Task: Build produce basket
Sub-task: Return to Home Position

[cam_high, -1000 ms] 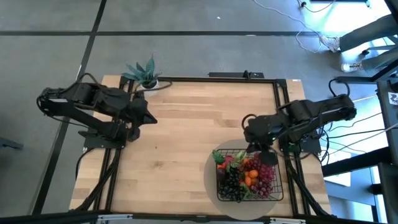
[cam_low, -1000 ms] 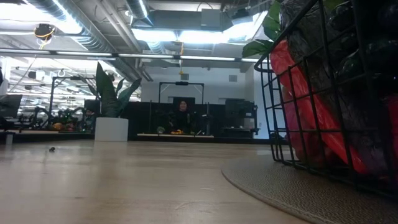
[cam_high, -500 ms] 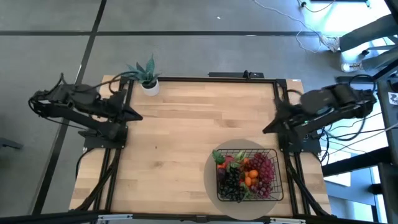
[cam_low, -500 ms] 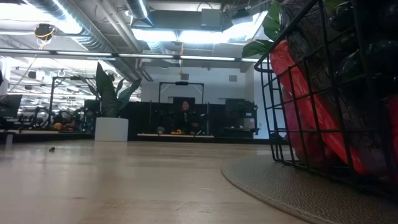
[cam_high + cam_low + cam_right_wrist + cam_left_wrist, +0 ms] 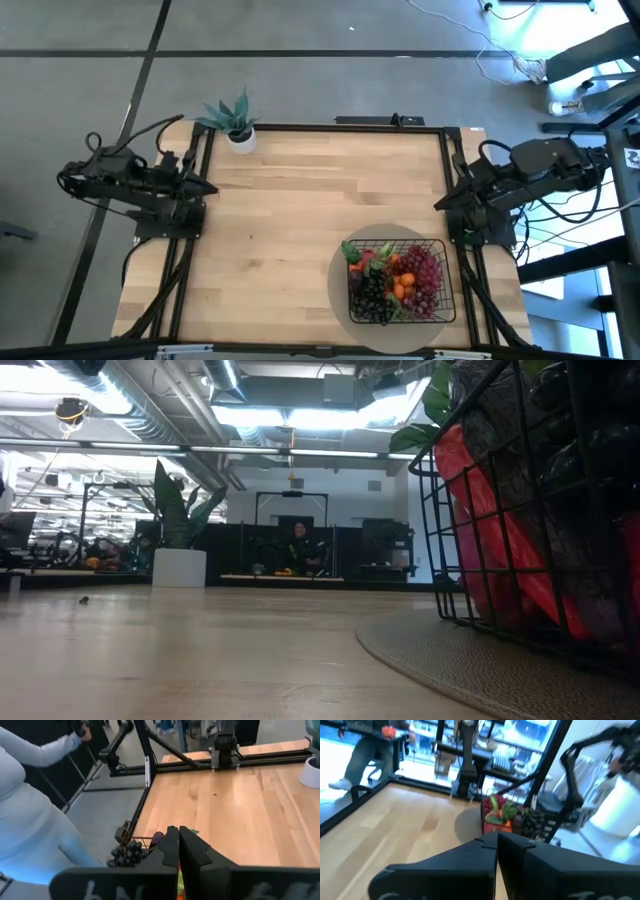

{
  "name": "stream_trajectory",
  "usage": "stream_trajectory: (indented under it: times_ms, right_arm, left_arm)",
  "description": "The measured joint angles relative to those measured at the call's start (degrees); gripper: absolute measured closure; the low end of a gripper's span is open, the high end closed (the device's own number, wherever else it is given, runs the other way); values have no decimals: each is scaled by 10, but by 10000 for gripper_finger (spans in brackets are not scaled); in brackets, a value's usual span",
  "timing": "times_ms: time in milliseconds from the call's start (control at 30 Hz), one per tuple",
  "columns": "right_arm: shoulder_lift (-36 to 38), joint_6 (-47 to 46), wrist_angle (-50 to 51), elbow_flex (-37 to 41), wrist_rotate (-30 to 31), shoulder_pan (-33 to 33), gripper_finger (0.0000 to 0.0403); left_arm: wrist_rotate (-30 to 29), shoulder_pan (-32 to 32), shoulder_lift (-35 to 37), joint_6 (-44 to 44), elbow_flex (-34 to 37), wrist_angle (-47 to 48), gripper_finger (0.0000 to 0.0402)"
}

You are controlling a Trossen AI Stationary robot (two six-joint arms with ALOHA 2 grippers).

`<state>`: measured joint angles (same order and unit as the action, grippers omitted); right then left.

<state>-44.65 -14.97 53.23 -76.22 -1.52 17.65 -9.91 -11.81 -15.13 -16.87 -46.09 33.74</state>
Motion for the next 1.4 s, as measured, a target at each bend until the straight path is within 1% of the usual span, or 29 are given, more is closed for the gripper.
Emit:
stream_trajectory:
  times_ms: [233,500,733,900,1200,1400]
  right_arm:
    - [104,-44,-118,146,0,0,403]
    - [216,-64,-228,289,0,0,403]
    - [302,-103,-279,387,0,0,403]
    - [351,-99,-329,444,1,0,403]
    - [447,-74,-349,506,12,0,403]
    - [446,-53,-369,522,16,0,403]
  left_arm:
    - [-5,0,82,-7,64,-38,401]
    - [-15,0,151,-1,103,-48,401]
    - [-16,1,150,9,119,-58,401]
    - [-21,1,150,9,133,-79,401]
    - [-20,1,149,8,190,-132,401]
    - [-20,1,150,6,233,-183,401]
